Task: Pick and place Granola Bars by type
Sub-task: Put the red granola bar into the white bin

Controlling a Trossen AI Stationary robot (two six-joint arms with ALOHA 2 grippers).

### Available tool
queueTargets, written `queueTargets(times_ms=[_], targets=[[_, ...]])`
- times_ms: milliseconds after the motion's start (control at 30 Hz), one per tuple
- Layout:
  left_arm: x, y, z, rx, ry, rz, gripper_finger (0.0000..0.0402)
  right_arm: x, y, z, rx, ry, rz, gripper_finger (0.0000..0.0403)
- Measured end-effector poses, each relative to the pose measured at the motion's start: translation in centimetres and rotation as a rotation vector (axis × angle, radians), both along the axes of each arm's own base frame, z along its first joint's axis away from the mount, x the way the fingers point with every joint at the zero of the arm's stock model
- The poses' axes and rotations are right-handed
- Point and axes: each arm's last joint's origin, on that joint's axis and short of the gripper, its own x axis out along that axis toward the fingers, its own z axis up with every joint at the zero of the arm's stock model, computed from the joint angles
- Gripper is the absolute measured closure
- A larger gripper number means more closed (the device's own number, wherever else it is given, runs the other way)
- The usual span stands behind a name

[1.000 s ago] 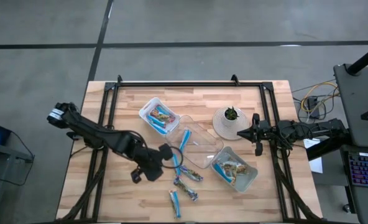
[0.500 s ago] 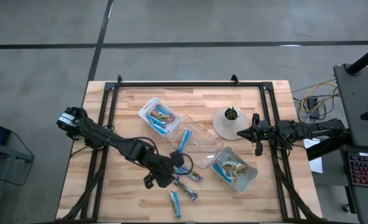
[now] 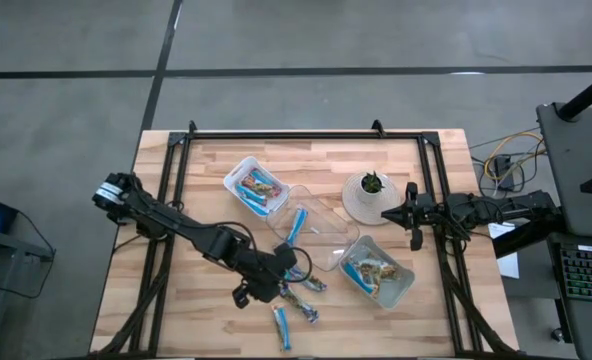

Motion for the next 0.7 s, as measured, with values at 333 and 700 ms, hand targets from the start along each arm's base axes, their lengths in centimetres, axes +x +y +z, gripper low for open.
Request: queueTargets(times_ms=[333,700], targets=[[0.2,-0.3,-0.3,0.010,-0.009,-0.013,0.0225,0.0,0.0,0.0,0.000,0.000,0.000,0.0390],[2.2,0.0,-4.9,0.336,0.009,0.039,0.0225,0.0,0.0,0.0,0.000,0.000,0.000,0.0390]])
